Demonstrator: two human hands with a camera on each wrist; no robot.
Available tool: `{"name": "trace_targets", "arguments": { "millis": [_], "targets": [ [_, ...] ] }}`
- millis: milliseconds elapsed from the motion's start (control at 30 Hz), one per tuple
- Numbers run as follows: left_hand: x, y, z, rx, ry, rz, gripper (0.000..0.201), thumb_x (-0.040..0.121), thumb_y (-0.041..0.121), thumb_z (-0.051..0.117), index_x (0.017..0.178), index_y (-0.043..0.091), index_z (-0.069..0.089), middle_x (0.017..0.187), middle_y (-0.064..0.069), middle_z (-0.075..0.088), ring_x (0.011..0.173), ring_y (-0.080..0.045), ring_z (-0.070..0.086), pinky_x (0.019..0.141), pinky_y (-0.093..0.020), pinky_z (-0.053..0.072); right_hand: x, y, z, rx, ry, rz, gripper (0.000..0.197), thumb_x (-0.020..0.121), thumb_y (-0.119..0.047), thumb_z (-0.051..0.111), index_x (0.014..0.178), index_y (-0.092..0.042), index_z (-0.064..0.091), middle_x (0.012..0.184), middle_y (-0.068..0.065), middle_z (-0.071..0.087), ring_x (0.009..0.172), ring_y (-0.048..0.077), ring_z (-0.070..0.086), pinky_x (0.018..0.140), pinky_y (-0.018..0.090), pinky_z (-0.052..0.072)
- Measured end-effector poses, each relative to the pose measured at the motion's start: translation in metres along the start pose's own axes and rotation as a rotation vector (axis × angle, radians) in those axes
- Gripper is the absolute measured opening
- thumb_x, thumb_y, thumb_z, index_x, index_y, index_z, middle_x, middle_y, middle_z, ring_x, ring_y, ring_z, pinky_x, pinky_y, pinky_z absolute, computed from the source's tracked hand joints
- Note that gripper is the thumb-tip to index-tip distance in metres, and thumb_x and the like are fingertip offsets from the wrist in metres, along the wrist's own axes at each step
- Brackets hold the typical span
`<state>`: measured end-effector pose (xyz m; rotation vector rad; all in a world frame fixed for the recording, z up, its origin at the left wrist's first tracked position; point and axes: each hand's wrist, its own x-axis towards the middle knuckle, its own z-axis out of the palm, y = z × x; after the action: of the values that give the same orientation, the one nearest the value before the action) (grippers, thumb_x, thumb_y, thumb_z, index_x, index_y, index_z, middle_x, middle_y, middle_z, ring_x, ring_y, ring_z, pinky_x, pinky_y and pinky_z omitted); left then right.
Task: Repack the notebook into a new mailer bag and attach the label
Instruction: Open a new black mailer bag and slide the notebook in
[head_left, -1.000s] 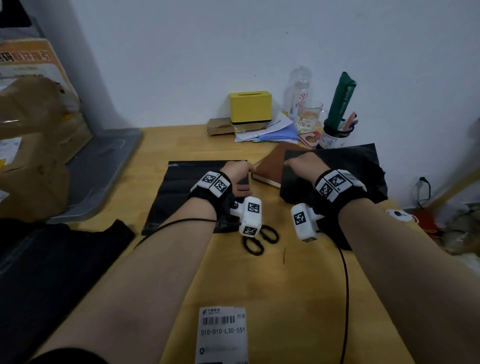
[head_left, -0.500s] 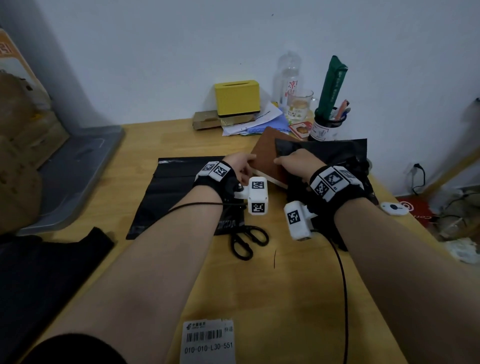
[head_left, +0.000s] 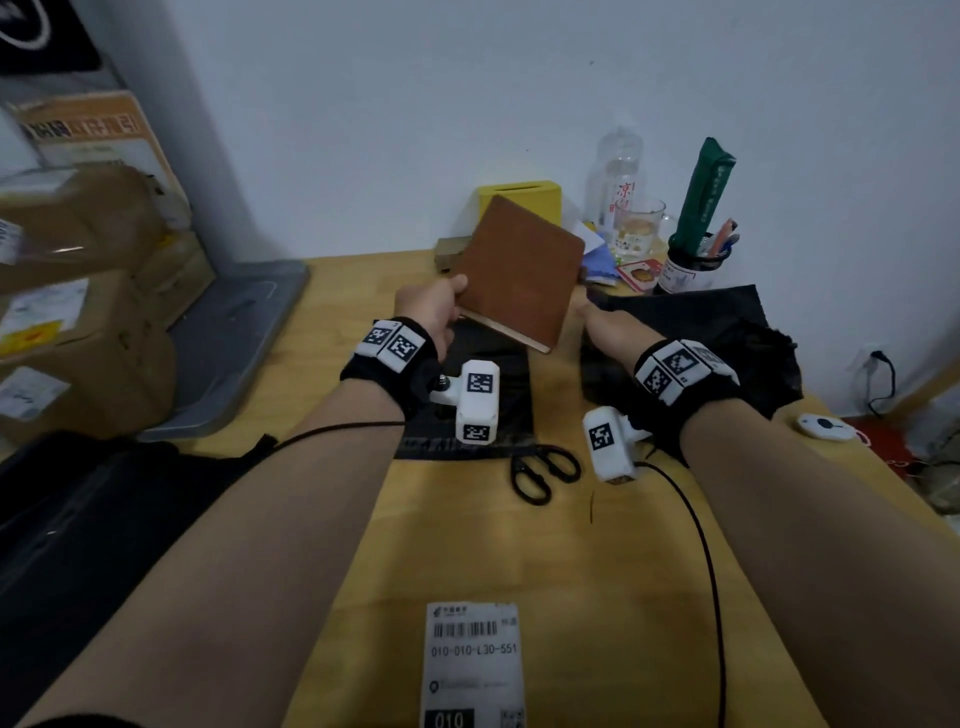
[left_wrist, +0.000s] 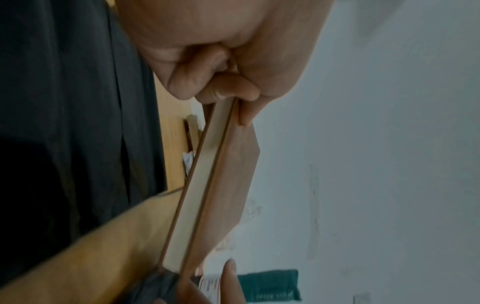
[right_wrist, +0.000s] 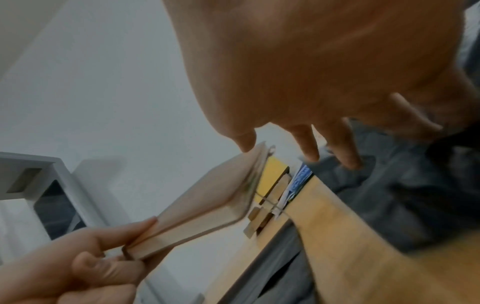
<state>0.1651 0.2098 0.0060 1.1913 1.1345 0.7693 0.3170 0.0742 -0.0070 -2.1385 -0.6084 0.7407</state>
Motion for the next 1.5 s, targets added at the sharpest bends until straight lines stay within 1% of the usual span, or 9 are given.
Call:
{"name": "trace_targets", "arguments": {
  "millis": [167,367,533,700,967,1133,1233,1367,1500],
  "targets": [
    [0.0,0.008,-0.056,-0.202,-0.002,-0.049,0.017,0.09,0.021,0.069,0.083,0.015,0.055,0.062,0.002,0.034,0.046,-0.009,0.023,0.034,-0.017,0.018,-0.033,-0.022,0.021,0.285,-0.252,-0.14,0.067,0.092,-0.074,0.045,0.132,-0.021,0.057,0.13,0.006,0.067,0.109,0.029,0.065,0.097,0.047,0.05],
    [-0.023,-0.006,-0.096,-0.175,-0.244,-0.163,0.03,0.095,0.031,0.062,0.072,0.021,0.046,0.044,0.009,0.035,0.032,-0.003,0.023,0.03,-0.015,0.015,-0.055,-0.032,0.053,0.631,-0.508,-0.068,0.035,0.1,-0.032,0.062,0.132,-0.019,0.057,0.119,0.007,0.073,0.101,0.033,0.074,0.091,0.049,0.057],
    [-0.033,-0.028,-0.114,-0.003,-0.25,-0.114,0.031,0.093,0.049,0.058,0.104,0.021,0.068,0.096,0.003,0.074,0.086,-0.014,0.069,0.076,-0.03,0.048,-0.057,-0.016,0.058,0.829,-0.542,0.058,0.019,0.1,-0.03,0.059,0.118,-0.023,0.061,0.113,0.002,0.07,0.094,0.024,0.073,0.094,0.062,0.051],
    [-0.031,-0.068,-0.13,-0.058,-0.196,-0.197,0.039,0.1,0.038,0.05,0.129,0.015,0.063,0.129,-0.004,0.066,0.124,-0.022,0.055,0.11,-0.037,0.039,-0.061,0.007,0.066,0.945,-0.591,0.144,0.03,0.1,-0.033,0.058,0.129,-0.025,0.057,0.123,-0.003,0.067,0.084,0.022,0.071,0.094,0.076,0.042],
    [-0.059,-0.057,-0.13,0.213,-0.322,-0.306,0.04,0.096,0.024,0.061,0.134,0.012,0.054,0.131,-0.011,0.054,0.124,-0.03,0.053,0.091,-0.046,0.053,-0.064,0.014,0.082,1.094,-0.589,0.182,0.025,0.099,-0.038,0.059,0.113,-0.017,0.058,0.13,-0.004,0.069,0.073,0.016,0.059,0.096,0.055,0.046],
    [-0.046,-0.06,-0.119,0.521,-0.242,0.055,0.024,0.089,0.014,0.07,0.11,0.022,0.074,0.118,0.001,0.069,0.111,-0.018,0.061,0.084,-0.032,0.05,-0.061,0.02,0.093,1.145,-0.623,0.2,0.049,0.096,-0.042,0.061,0.138,-0.016,0.058,0.141,-0.011,0.06,0.068,0.013,0.061,0.098,0.061,0.045],
    [-0.038,-0.071,-0.111,0.599,-0.308,0.062,0.028,0.084,0.009,0.075,0.11,0.021,0.074,0.119,0.001,0.07,0.113,-0.015,0.06,0.081,-0.028,0.05,-0.055,0.027,0.096,1.151,-0.659,0.185,0.06,0.096,-0.043,0.06,0.149,-0.017,0.049,0.143,-0.012,0.058,0.064,0.012,0.062,0.096,0.064,0.045],
    [-0.034,-0.068,-0.099,0.844,-0.397,0.012,0.04,0.078,0.023,0.083,0.117,0.026,0.073,0.122,0.004,0.067,0.108,-0.013,0.057,0.081,-0.027,0.05,-0.048,0.034,0.096,1.154,-0.732,0.154,0.06,0.098,-0.043,0.057,0.151,-0.015,0.047,0.102,-0.008,0.073,0.068,0.011,0.06,0.1,0.067,0.041],
    [-0.036,-0.058,-0.086,1.126,-0.481,0.019,0.05,0.079,0.033,0.083,0.126,0.029,0.067,0.127,0.001,0.063,0.093,-0.006,0.058,0.072,-0.034,0.054,-0.039,0.042,0.094,1.139,-0.781,0.147,0.06,0.1,-0.042,0.054,0.152,-0.015,0.044,0.101,-0.006,0.073,0.069,0.012,0.06,0.104,0.068,0.038]
  ]
}}
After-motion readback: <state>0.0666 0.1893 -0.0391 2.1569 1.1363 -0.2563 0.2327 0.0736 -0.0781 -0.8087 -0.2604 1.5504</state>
